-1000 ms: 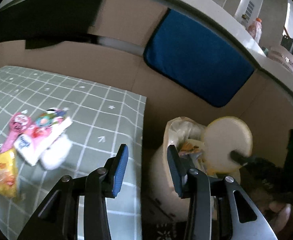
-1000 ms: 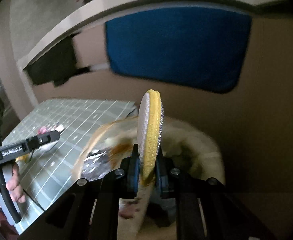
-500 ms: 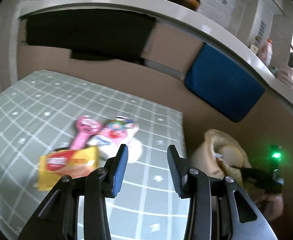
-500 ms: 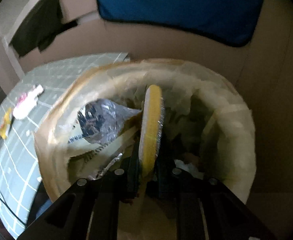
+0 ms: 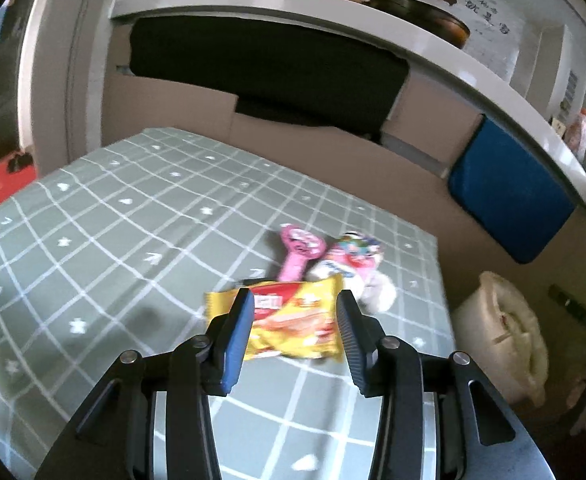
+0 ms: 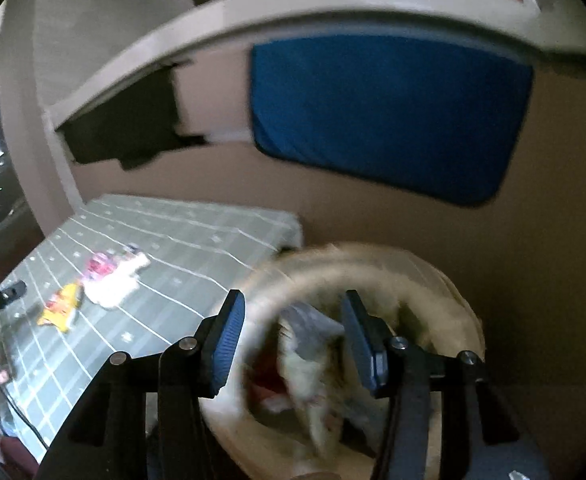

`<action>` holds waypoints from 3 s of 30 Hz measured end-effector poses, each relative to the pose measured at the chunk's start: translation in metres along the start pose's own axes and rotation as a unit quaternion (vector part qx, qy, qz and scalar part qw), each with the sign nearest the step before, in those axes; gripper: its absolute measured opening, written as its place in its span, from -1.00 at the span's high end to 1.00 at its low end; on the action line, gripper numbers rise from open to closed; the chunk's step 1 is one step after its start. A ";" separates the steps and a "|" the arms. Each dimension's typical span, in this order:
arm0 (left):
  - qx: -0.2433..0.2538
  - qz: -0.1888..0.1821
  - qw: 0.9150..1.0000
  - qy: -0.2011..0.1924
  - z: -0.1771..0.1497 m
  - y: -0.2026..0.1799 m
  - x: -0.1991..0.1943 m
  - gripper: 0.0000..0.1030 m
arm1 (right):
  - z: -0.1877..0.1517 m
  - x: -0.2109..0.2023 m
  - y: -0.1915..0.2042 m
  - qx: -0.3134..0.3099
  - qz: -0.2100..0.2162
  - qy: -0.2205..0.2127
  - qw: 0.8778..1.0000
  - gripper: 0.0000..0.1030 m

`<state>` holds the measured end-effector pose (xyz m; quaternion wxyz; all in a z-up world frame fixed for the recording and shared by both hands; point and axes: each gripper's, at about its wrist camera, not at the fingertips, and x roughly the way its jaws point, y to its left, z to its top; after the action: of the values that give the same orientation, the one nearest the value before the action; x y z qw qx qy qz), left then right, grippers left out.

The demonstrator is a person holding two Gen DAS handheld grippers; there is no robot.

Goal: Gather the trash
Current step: 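Move both tools back over the table toward the pink wrappers, then grasp the yellow Nabati wafer packet with the right tool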

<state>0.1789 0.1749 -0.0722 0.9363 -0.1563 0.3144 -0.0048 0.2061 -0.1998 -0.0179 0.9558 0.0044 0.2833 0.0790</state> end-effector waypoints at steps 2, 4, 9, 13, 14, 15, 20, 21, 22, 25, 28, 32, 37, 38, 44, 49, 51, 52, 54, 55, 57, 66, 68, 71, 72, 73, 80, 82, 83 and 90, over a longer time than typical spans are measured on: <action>-0.006 0.007 1.000 0.009 -0.003 0.012 0.001 0.14 | 0.004 0.003 0.017 -0.016 0.009 -0.002 1.000 0.06; -0.014 0.006 1.000 0.023 -0.005 0.021 0.004 0.13 | 0.006 0.011 0.041 -0.044 0.017 0.003 0.999 0.06; -0.025 -0.012 0.998 0.054 -0.006 0.031 0.018 0.13 | 0.003 0.037 0.083 -0.076 0.063 0.022 0.995 0.06; -0.026 -0.022 0.998 0.059 0.011 0.031 0.036 0.11 | 0.000 0.054 0.099 -0.068 0.092 0.036 0.993 0.06; -0.021 -0.026 0.998 0.060 0.017 0.029 0.043 0.10 | -0.002 0.058 0.102 -0.068 0.093 0.039 0.993 0.06; -0.012 -0.031 0.997 0.065 0.023 0.023 0.053 0.09 | -0.003 0.064 0.105 -0.068 0.092 0.045 0.992 0.06; 0.065 -0.049 0.988 0.130 0.040 -0.003 0.111 0.09 | -0.008 0.079 0.105 -0.053 0.103 0.066 0.991 0.06; 0.077 -0.041 0.987 0.135 0.041 -0.005 0.118 0.09 | -0.010 0.081 0.103 -0.047 0.107 0.071 0.991 0.06; 0.088 -0.033 0.986 0.141 0.042 -0.008 0.124 0.09 | -0.011 0.082 0.101 -0.044 0.109 0.074 0.990 0.06; 0.108 -0.020 0.981 0.159 0.044 -0.014 0.139 0.10 | -0.012 0.086 0.093 -0.040 0.101 0.079 0.991 0.06; 0.094 -0.023 0.982 0.160 0.045 -0.012 0.138 0.54 | -0.012 0.093 0.088 -0.030 0.104 0.087 0.990 0.06; 0.083 0.001 0.984 0.157 0.037 0.007 0.124 0.78 | -0.015 0.100 0.096 -0.020 0.146 0.102 0.984 0.06; 0.056 0.052 0.987 0.140 0.031 0.051 0.096 0.78 | -0.020 0.100 0.138 -0.071 0.204 0.113 0.970 0.06; 0.049 0.062 0.988 0.134 0.030 0.060 0.089 0.78 | -0.020 0.100 0.147 -0.082 0.214 0.115 0.967 0.06; -0.030 0.055 0.993 0.096 0.028 0.111 0.035 0.75 | -0.020 0.101 0.206 -0.134 0.270 0.130 0.945 -0.04; -0.012 -0.008 0.998 0.054 0.023 0.102 -0.002 0.44 | -0.021 0.114 0.253 -0.147 0.288 0.150 0.934 -0.09; -0.008 -0.022 0.998 0.054 0.021 0.101 -0.006 0.44 | -0.022 0.126 0.266 -0.156 0.274 0.156 0.936 -0.09; -0.011 -0.021 0.998 0.050 0.021 0.104 -0.010 0.44 | -0.022 0.130 0.270 -0.159 0.271 0.159 0.936 -0.09; -0.024 -0.020 0.999 0.041 0.021 0.109 -0.015 0.43 | -0.022 0.133 0.283 -0.179 0.272 0.160 0.932 -0.09; -0.036 -0.022 0.998 0.037 0.021 0.113 -0.018 0.41 | -0.022 0.131 0.288 -0.191 0.270 0.154 0.931 -0.09; -0.060 -0.023 0.997 0.033 0.018 0.122 -0.023 0.38 | -0.018 0.130 0.297 -0.220 0.266 0.136 0.929 -0.09; -0.092 -0.017 0.995 0.046 -0.002 0.137 -0.034 0.35 | -0.008 0.167 0.316 -0.215 0.340 0.185 0.897 -0.26; -0.094 -0.017 0.994 0.046 -0.005 0.139 -0.036 0.35 | -0.011 0.171 0.304 -0.193 0.341 0.206 0.897 -0.26; -0.095 -0.018 0.994 0.043 -0.005 0.140 -0.035 0.35 | -0.022 0.158 0.281 -0.178 0.353 0.215 0.893 -0.26; -0.095 -0.018 0.994 0.043 -0.005 0.139 -0.033 0.35 | -0.027 0.150 0.275 -0.179 0.355 0.216 0.892 -0.26; -0.095 -0.017 0.994 0.043 -0.005 0.138 -0.032 0.35 | -0.032 0.142 0.270 -0.182 0.358 0.216 0.890 -0.26; -0.087 -0.024 0.995 0.040 -0.003 0.126 -0.030 0.35 | -0.037 0.113 0.277 -0.218 0.301 0.162 0.914 -0.30; -0.085 -0.021 0.995 0.039 -0.002 0.125 -0.032 0.35 | -0.034 0.123 0.287 -0.202 0.283 0.171 0.922 -0.35; -0.086 -0.022 0.995 0.038 -0.001 0.127 -0.033 0.35 | -0.034 0.128 0.291 -0.198 0.270 0.177 0.925 -0.35; -0.101 -0.016 0.994 0.032 -0.003 0.133 -0.036 0.31 | -0.047 0.143 0.312 -0.222 0.221 0.188 0.931 -0.35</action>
<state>0.1366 0.3045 -0.0930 0.9053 -0.2545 0.3401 0.0064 0.2527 0.1281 -0.1179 0.8199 -0.1602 0.4248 0.3486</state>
